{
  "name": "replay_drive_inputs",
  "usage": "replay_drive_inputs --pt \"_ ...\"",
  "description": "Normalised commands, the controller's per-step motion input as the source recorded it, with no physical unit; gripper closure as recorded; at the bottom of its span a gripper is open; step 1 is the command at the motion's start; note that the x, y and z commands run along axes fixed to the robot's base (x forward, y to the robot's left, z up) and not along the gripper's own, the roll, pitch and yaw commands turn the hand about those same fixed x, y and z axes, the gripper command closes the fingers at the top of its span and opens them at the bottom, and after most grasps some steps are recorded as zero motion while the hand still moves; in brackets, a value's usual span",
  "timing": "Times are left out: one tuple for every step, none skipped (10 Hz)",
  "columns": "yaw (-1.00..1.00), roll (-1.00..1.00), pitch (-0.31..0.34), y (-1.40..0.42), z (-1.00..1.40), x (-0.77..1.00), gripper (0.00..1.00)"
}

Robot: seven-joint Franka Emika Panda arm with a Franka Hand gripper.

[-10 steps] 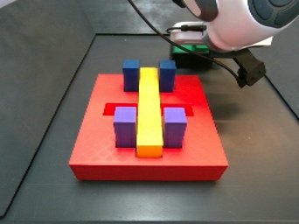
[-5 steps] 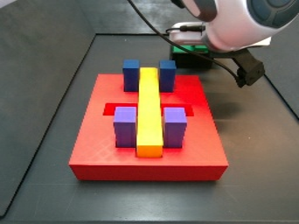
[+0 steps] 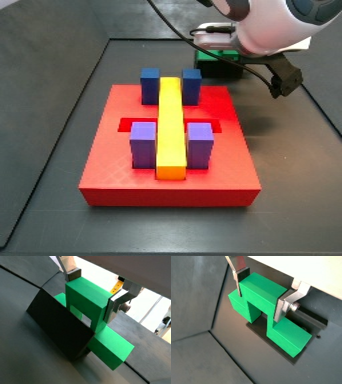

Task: Pick up the green object. Move up. Place the green object on the fixture. Regrasp the green object. Move to above the board. Insert the green object.
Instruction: Regrasp the green object, then move to above the board.

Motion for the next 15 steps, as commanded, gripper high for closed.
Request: replay_drive_inputs --pt "0.0 0.0 0.0 0.0 0.0 0.0 1.0" --pt "0.0 0.0 0.0 0.0 0.0 0.0 1.0" --pt "0.0 0.0 0.0 0.0 1.4 0.0 1.0" --pt "0.07 -0.02 0.039 0.02 1.4 -0.04 1.0" --pt "0.06 -0.07 0.015 0.03 1.4 -0.06 1.0" --pt "0.06 -0.04 -0.043 0.04 1.4 -0.07 1.0" --pt "0.04 -0.03 -0.032 0.03 1.4 -0.06 1.0" --pt "0.02 -0.02 -0.04 0.03 1.4 -0.07 1.0" --pt "0.0 -0.02 -0.039 0.03 1.4 -0.08 1.0" --pt "-0.02 -0.02 -0.022 0.01 0.59 -0.04 1.0" --pt "-0.02 0.0 -0.013 0.01 0.24 -0.01 1.0" --pt "-0.04 -1.0 0.103 -1.4 0.27 -1.15 1.0" --pt "-0.04 -1.0 0.098 -1.4 0.29 -1.18 1.0" --pt "-0.03 -1.0 0.082 -1.4 0.3 -1.27 1.0" --pt "-0.02 -1.0 0.079 -1.4 0.28 -1.3 1.0"
